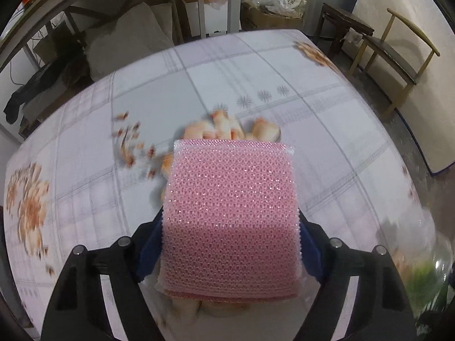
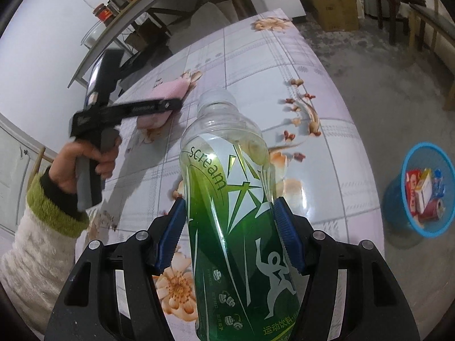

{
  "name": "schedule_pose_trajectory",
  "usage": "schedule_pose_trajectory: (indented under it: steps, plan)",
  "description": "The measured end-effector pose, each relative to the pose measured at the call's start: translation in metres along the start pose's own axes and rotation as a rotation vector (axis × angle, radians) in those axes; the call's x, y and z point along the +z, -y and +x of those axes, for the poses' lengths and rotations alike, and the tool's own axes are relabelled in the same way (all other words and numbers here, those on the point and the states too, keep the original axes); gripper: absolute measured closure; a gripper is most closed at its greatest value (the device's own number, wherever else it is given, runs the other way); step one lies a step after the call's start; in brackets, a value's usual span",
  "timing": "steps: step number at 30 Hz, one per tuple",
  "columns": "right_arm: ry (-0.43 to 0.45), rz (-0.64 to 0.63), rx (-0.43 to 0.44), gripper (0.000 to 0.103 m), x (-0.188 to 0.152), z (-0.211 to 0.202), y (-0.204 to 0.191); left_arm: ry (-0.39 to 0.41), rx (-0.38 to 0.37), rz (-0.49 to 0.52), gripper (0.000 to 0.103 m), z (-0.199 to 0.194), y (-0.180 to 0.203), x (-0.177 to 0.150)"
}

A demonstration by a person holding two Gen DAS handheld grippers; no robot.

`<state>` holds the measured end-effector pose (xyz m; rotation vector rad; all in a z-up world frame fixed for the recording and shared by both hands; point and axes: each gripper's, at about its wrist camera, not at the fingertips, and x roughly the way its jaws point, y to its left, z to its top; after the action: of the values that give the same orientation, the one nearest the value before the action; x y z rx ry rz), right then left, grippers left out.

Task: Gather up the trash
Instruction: 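Carry the green bottle and pink sponge over the blue wastebasket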

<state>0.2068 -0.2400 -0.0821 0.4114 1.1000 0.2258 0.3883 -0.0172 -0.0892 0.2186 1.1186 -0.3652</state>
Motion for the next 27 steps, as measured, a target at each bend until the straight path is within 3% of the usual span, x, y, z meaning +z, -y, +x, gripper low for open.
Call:
schedule_pose_trajectory:
  steps: [6,8,13,16,27]
  plan:
    - [-0.019,0.034,0.02,0.043,-0.027,-0.012,0.0,-0.006,-0.024,0.007,0.024,-0.044,0.002,-0.088]
    - [-0.029,0.044,0.024,0.043,-0.039,-0.018,-0.001,-0.001,-0.04,-0.009,0.024,-0.065,0.007,-0.13]
    - [-0.059,0.051,0.01,0.043,-0.064,-0.027,-0.009,0.038,-0.067,-0.082,0.023,-0.097,0.023,-0.199]
    - [-0.085,0.015,-0.013,0.042,-0.068,-0.027,-0.017,0.068,-0.037,-0.091,0.023,-0.106,0.038,-0.222]
    - [-0.153,-0.066,-0.066,0.039,-0.054,-0.009,-0.03,0.122,0.014,-0.083,0.023,-0.109,0.055,-0.236]
